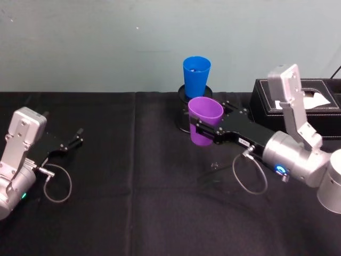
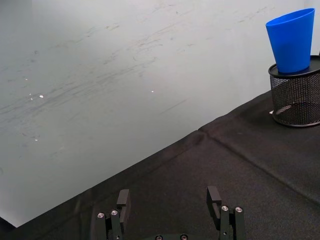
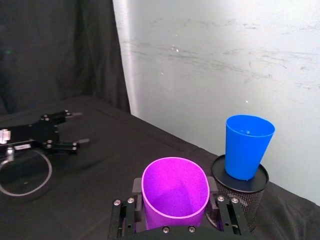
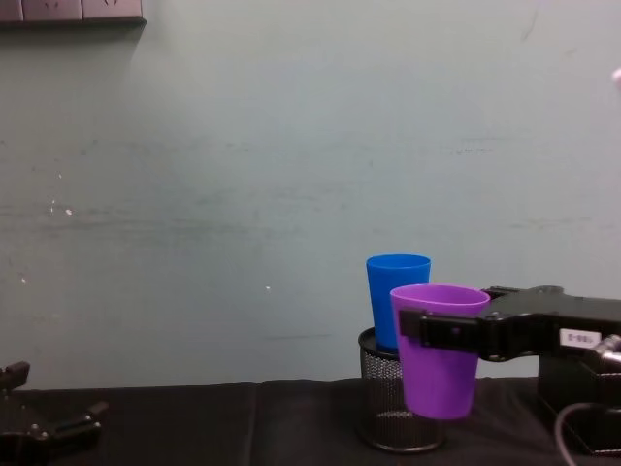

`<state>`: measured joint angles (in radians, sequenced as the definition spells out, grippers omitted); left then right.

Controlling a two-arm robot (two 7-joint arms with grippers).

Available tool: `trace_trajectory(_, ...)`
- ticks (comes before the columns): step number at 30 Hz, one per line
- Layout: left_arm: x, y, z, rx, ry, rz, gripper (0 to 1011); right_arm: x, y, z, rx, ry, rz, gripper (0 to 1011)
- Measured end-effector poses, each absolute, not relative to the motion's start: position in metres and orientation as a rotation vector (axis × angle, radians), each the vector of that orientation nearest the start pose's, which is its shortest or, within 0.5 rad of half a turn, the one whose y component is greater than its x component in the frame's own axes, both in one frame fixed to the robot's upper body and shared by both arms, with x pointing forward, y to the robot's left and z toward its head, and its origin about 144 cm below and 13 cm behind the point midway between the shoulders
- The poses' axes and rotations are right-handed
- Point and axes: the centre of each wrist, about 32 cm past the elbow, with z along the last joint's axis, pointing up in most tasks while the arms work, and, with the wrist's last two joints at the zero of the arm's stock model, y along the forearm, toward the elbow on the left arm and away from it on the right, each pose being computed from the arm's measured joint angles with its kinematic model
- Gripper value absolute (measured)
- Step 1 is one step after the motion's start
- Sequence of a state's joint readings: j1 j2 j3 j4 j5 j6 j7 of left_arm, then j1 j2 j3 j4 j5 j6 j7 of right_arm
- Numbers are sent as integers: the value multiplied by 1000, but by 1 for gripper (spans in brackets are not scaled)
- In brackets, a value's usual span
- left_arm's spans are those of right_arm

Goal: Pick up one cup with a gripper and tap it against the other cup.

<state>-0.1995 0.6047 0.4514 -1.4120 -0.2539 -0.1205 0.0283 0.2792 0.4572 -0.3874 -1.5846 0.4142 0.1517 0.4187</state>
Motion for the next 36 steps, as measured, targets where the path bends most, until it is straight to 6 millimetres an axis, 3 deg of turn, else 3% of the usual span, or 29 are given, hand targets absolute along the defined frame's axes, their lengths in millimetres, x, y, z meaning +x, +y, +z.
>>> trace_trajectory(24,489,310,1140,305,-285,1248,1000,572,-216,1200,-92,-82,-858,733)
trace_trajectory(36,489,310,1140,304,-285,1248,1000,588,-211,1196,-88,-59,-890,733)
